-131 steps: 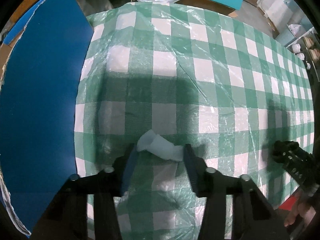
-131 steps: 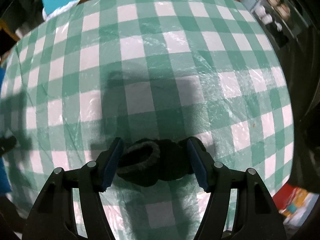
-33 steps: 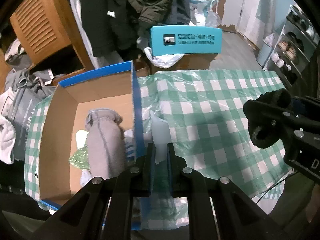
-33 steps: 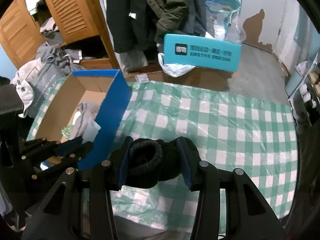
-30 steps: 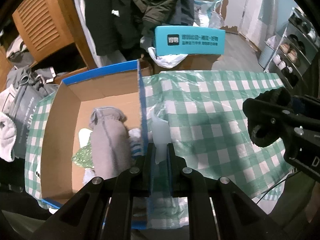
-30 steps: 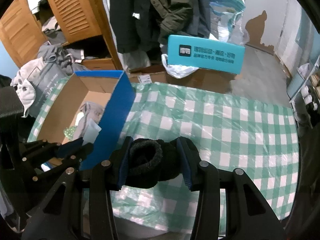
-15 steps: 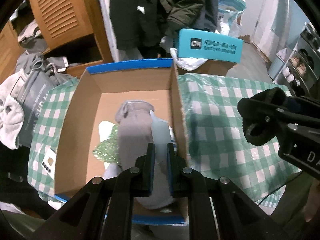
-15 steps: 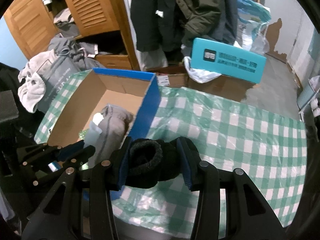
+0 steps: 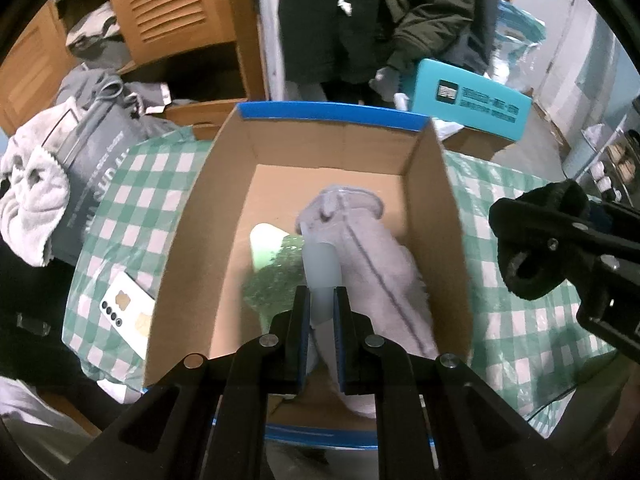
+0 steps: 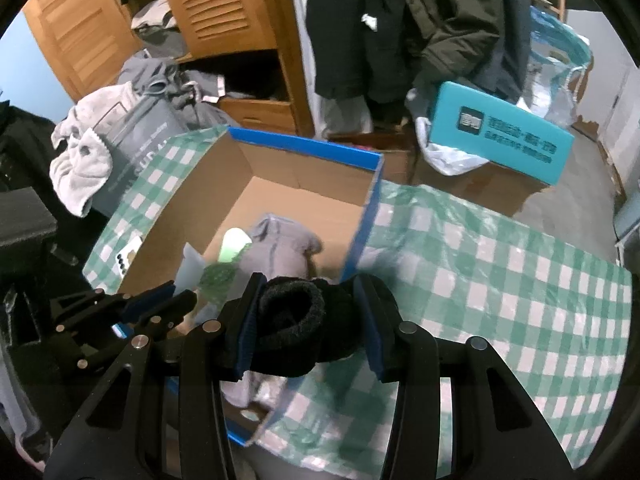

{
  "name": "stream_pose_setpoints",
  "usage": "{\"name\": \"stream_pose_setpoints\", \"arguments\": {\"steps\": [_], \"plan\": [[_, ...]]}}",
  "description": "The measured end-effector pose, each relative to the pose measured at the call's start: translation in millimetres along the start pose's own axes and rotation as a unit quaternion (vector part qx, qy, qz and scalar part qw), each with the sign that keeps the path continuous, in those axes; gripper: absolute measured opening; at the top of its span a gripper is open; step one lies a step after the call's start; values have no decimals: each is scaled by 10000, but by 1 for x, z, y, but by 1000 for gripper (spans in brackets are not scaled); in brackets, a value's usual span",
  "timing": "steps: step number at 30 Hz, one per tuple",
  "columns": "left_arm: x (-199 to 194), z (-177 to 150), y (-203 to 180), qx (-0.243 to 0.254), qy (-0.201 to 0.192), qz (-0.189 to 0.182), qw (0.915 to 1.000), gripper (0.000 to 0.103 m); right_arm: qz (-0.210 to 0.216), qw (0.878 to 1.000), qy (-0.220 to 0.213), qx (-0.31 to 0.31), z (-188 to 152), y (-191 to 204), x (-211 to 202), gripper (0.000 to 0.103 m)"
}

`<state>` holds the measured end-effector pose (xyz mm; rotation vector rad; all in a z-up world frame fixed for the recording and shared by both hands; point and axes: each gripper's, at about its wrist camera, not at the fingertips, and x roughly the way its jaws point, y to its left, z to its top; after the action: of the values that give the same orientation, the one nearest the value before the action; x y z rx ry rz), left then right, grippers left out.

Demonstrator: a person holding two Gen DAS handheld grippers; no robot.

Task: Organize soft objects
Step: 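Lower both items into the box and open both grippers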

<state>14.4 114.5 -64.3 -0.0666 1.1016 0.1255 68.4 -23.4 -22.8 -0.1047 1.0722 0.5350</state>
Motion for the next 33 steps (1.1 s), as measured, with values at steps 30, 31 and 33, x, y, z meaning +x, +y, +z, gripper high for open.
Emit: {"name": "stream_pose_setpoints", "arguments": {"steps": [30,31,33], "plan": [[-20,4,29,-450,-29,186,9988,53,-89,9993,-351,117,13,7,-13,65],[-23,5,29,-442,-80,192,9988,57,-139,9990,-407,94,12,7,-18,65],[-32,7,26,-403,-250,245,9986,66,-189,9986,-496,79,10,5,-26,65]]}}
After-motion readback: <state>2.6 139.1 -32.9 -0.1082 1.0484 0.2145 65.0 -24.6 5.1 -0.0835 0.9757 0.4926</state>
